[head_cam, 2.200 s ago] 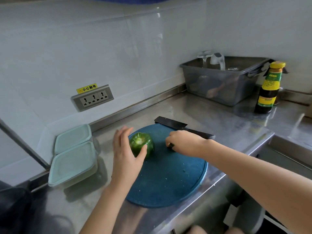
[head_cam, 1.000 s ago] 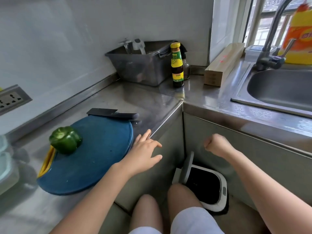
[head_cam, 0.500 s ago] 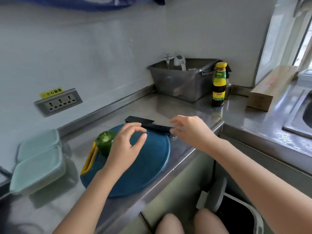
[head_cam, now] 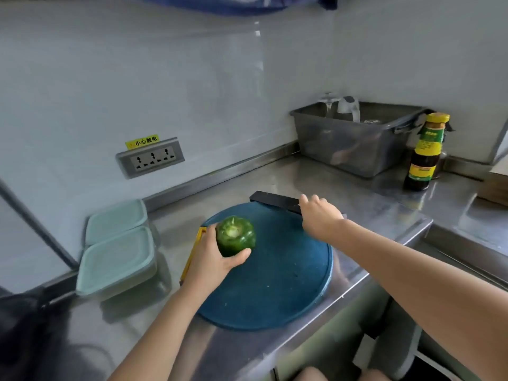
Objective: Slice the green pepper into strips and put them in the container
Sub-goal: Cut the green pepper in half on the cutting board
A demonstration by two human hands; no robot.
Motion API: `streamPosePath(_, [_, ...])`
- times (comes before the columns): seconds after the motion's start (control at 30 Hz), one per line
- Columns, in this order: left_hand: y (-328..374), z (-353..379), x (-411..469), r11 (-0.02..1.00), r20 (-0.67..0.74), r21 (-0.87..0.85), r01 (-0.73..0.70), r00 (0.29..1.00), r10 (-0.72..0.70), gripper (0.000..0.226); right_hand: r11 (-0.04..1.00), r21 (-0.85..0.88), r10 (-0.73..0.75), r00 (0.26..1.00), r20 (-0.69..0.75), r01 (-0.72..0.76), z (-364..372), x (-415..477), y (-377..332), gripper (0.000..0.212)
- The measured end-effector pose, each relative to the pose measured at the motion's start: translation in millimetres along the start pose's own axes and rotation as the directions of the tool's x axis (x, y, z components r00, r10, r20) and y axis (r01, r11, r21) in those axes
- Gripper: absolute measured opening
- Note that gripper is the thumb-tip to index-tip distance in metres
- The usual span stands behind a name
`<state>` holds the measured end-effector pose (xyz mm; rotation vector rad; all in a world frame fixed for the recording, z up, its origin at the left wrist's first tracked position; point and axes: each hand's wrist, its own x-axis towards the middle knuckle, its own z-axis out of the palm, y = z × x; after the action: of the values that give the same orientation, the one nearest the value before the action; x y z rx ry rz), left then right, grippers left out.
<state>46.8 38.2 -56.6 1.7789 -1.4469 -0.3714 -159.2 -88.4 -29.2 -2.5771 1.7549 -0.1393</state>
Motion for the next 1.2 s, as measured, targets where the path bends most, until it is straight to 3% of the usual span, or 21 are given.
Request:
streamPosePath(0.1, [8, 7, -9, 0.997, -0.015, 0.012, -0.081, 0.997, 0.081, 0.07, 0.999, 0.033, 0.028, 0.998, -0.061, -0.026, -5, -7, -1, 0.01])
streamPosePath(0.3, [8, 12, -13, 0.993, -0.068, -0.003, -0.119, 0.991, 0.118, 0.071, 0.929, 0.366, -0.037, 0.997, -0.062, 0.058, -26, -68, -16, 0.03])
streamPosePath(0.43, [10, 9, -13, 0.993, -0.065, -0.025, -0.114, 0.992, 0.113, 0.068, 0.883, 0.454, -0.089, 0.991, -0.096, 0.123, -27, -107, -29, 0.032])
streamPosePath(0.6, [10, 9, -14, 0.984, -0.119, -0.172, -0.047, 0.993, 0.027, 0.061, 0.872, 0.452, -0.133, 0.98, -0.148, 0.186, -12, -121, -38, 0.031])
streamPosePath(0.93, [6, 14, -15, 0.987, -0.208, -0.102, -0.126, 0.973, 0.103, 0.067, 0.937, 0.31, -0.127, 0.984, -0.127, 0.161, -11, -122, -47, 0.029])
streamPosePath(1.2, [8, 14, -14, 0.984, -0.183, -0.164, -0.068, 0.982, 0.038, 0.063, 0.972, 0.132, -0.183, 0.979, -0.086, 0.193, -20, -120, -58, 0.026])
